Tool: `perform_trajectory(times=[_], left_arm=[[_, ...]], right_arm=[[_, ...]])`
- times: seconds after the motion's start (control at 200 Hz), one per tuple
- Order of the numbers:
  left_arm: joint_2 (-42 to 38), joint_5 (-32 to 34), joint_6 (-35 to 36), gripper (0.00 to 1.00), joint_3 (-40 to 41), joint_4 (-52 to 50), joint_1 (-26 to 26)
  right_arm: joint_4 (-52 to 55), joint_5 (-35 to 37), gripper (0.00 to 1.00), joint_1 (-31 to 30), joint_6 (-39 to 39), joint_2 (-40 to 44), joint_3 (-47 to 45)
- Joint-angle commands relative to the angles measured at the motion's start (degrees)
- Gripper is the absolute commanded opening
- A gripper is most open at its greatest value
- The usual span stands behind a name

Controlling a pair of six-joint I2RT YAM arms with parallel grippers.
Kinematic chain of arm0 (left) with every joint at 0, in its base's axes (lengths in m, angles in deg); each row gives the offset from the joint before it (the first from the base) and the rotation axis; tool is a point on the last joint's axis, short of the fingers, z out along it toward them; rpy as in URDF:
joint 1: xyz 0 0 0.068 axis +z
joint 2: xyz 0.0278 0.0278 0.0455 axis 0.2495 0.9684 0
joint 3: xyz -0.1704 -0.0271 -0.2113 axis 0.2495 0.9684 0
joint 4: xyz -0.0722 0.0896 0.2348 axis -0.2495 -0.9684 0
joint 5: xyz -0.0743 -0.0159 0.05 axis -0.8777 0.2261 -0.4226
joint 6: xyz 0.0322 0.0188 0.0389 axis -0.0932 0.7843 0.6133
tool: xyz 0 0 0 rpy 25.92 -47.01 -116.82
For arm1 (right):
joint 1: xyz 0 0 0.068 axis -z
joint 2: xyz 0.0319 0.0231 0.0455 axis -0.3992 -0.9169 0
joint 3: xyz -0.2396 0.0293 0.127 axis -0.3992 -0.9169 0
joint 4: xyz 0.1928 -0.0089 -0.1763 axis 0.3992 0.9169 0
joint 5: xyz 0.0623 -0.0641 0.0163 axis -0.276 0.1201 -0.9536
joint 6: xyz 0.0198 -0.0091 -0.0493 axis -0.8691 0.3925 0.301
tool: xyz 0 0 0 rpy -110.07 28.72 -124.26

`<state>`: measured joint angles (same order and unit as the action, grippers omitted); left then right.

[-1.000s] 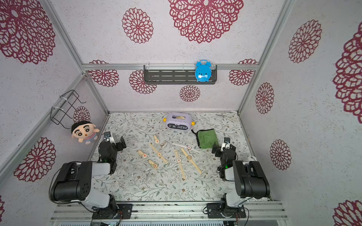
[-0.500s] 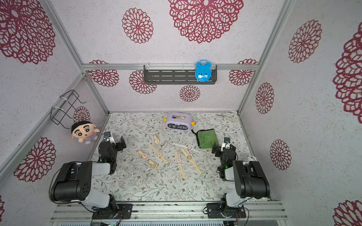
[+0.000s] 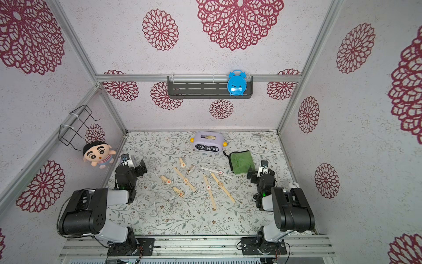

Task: Wipe the watch dial
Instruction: Move the cleaning item to the center of the board.

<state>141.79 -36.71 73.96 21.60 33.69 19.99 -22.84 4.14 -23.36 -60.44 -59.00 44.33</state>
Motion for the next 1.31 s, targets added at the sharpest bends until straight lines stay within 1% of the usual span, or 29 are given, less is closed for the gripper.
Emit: perform_trajectory(times=[0.0,0.05,0.09,0.19,0.26,0.385,0.49,0.565,0.635,0.721,0.781,0.831,0.916,0.996,1.141,1.301], left_arm=[[-0.15,-2.7,0.01,0.97,-1.27,-1.18,0.78],[-1.19,-5.22,1.08,0.97,-1.78,-3.15,0.7],[-2.48,-5.26,1.67,0.97,-2.8,-6.32,0.17],[-5.31,-0.87,2.98,0.98,-8.84,-19.32,-2.2],[-6.46,4.01,3.61,0.97,-15.41,-30.49,-5.54],[-6.13,6.35,1.37,0.97,-26.97,-47.09,-10.53],[-4.56,6.48,-4.11,0.97,-35.47,-58.89,-13.64],[-3.19,6.72,-10.87,0.97,-41.59,-68.98,-15.52],[-2.14,5.6,-17.17,0.97,-45.7,-75.67,-17.11],[-0.52,2.21,-22.92,0.97,-48.3,-78.98,-19.15],[1.25,1.71,-26.17,0.97,-50.76,-83.18,-21.09],[2.75,1.49,-27.34,0.97,-53.02,-86.13,-23.25],[4.59,0.96,-28.29,0.97,-55.26,-89.39,-26.28],[5.48,0.15,-28.67,0.97,-56.56,-90.66,-28.31],[6.95,-0.6,-28.72,0.97,-59.5,-92.67,-31.43],[8.5,-1.24,-28.55,0.97,-61.87,-94.59,-33.38]], right_arm=[[8.52,2.57,0.99,-1.65,1.42,3.47,5.44],[16.25,5.6,0.99,-2.84,1.48,4.32,9.13],[22.06,7.64,0.99,-3.73,1.18,4.61,12.5],[33.88,9.72,0.99,-5.29,0.5,4.69,20.15],[40.32,9.92,0.99,-5.79,-2.98,4.3,24.97],[56.59,7.49,0.99,-5.95,-9.15,0.72,36.91],[70.79,4.83,0.99,-5.96,-13.77,-5.2,48.8],[80.86,1.72,0.99,-6.12,-15.96,-11.55,58.24],[88.85,2.06,0.99,-6.98,-17.67,-16.91,65.93],[95.78,1.43,0.99,-7.63,-19.13,-22.88,73.53],[100.21,0.38,0.99,-7.71,-19.66,-26.67,78.13],[103.87,-0.33,0.99,-7.72,-20.07,-29.96,81.81],[107.6,-1.34,0.99,-7.72,-19.83,-33.8,85.56],[110.18,-0.74,0.99,-7.72,-19.31,-36.41,87.59],[111.27,-1.11,0.99,-7.55,-17.89,-39.18,87.59],[111.77,-3.34,0.99,-6.95,-17.72,-43.39,87.81]])
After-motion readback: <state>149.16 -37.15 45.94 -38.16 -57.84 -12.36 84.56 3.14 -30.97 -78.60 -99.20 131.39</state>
